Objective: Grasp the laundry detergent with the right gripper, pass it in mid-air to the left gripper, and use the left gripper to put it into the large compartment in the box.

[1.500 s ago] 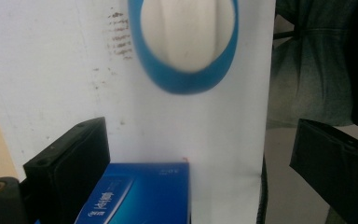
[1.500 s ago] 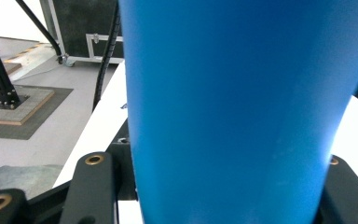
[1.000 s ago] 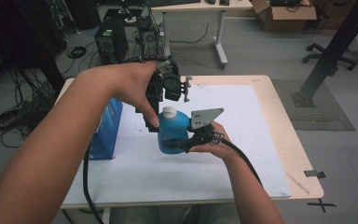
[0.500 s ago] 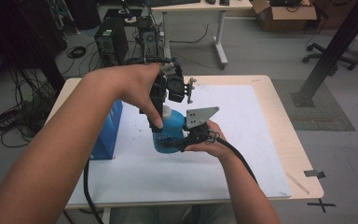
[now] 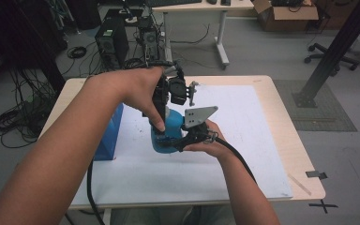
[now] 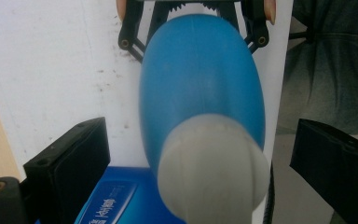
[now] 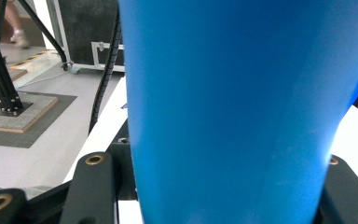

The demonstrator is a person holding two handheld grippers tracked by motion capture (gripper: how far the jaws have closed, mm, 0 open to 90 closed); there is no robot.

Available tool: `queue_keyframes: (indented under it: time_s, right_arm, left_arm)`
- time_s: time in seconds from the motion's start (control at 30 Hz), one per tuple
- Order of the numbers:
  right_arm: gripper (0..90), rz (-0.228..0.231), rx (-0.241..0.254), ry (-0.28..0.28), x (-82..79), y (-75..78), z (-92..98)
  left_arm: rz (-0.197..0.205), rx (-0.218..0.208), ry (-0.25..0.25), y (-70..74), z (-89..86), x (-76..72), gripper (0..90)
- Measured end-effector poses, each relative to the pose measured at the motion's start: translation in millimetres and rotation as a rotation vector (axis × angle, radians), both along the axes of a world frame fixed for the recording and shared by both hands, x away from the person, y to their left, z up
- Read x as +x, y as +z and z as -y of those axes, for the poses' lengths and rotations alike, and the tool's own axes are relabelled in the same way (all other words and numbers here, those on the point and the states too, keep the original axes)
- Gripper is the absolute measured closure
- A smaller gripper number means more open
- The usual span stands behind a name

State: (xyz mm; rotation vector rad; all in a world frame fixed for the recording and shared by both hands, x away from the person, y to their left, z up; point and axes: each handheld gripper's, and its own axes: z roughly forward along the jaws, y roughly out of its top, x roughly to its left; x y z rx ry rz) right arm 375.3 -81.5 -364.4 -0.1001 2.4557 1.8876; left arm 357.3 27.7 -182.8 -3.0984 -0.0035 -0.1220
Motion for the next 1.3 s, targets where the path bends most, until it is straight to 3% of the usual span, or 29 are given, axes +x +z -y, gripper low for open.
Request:
queue_keyframes:
  time_s: [0.43,1.3]
  right_arm:
    - [44.3,-0.003,0.01,0.001,0.0,3.2,-4.1]
    - [44.3,0.001,0.012,-0.009,1.5,4.3,-3.7]
  left_arm:
    - [0.04,0.022,0.019,-5.1,1.2,0.8,4.7]
    - [0.027,0.016,0.025,-15.3,1.6,1.7,8.4]
